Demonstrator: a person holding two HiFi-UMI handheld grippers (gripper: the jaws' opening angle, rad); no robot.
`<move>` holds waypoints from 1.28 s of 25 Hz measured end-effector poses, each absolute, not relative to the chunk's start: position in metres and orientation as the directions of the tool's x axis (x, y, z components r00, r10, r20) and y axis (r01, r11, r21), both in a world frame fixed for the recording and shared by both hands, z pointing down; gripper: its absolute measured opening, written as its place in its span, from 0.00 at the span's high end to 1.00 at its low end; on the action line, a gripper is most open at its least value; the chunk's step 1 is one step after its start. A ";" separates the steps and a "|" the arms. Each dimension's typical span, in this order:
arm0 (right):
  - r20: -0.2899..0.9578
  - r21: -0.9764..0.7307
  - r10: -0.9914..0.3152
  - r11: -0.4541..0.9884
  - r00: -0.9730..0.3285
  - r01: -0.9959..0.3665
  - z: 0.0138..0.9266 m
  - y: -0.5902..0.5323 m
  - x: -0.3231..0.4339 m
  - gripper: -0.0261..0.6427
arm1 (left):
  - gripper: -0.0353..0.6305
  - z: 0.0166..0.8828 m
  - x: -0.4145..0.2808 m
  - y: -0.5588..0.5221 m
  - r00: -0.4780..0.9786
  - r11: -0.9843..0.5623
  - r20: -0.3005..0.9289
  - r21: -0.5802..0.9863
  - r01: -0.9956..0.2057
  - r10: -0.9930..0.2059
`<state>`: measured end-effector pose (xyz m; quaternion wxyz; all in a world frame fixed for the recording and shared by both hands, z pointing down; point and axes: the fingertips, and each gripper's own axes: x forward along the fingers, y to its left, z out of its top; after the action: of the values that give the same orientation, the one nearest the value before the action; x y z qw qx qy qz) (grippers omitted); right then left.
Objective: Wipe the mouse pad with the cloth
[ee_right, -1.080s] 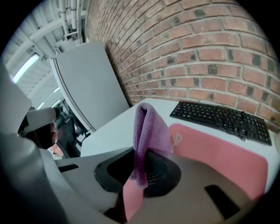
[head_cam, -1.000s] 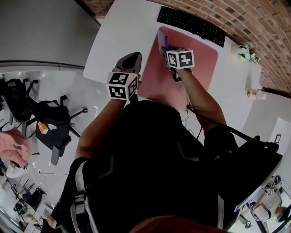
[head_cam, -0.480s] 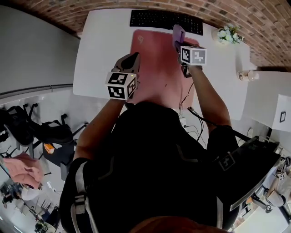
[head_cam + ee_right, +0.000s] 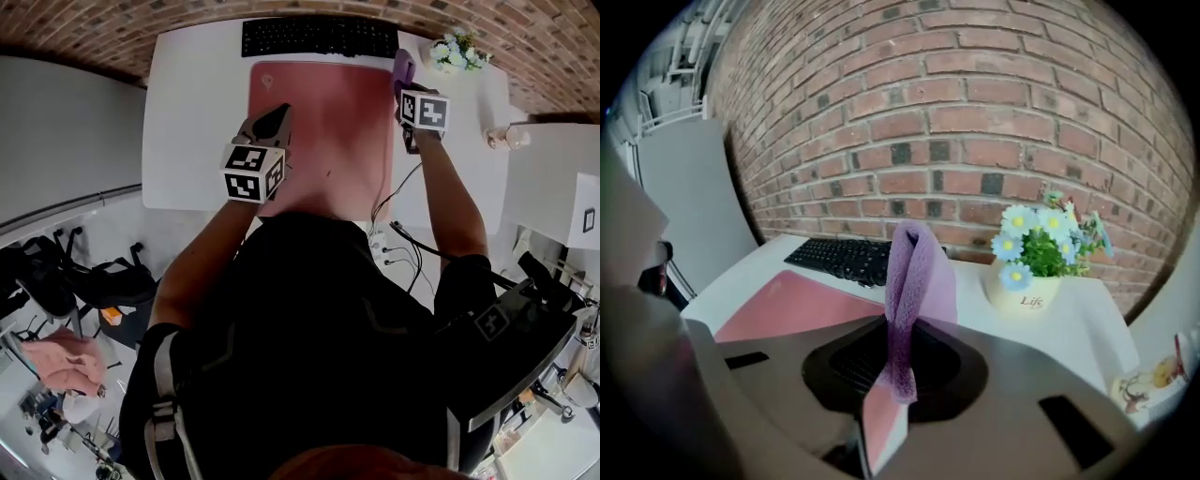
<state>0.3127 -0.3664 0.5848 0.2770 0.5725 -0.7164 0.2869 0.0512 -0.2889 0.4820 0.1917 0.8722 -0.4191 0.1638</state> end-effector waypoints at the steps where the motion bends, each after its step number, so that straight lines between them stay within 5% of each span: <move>1: 0.733 -0.077 -0.657 0.174 -0.174 -0.982 0.589 -0.365 0.320 0.87 | 0.94 0.483 0.053 -0.290 0.597 -0.578 0.448 0.198 -0.792 -0.665; 9: 0.777 0.012 -0.621 0.181 -0.105 -0.983 0.623 -0.368 0.330 0.87 | 0.94 0.490 0.053 -0.294 0.595 -0.574 0.467 0.205 -0.793 -0.654; 32: 0.828 -0.055 -0.494 0.397 -0.264 -0.916 0.656 -0.378 0.184 0.87 | 0.94 0.499 -0.033 -0.290 0.504 -0.439 0.477 0.248 -0.863 -0.720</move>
<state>0.1837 -0.3782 0.6558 0.3793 0.4736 -0.7446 0.2782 -0.0329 -0.2900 0.4988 0.2353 0.8345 -0.4745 0.1520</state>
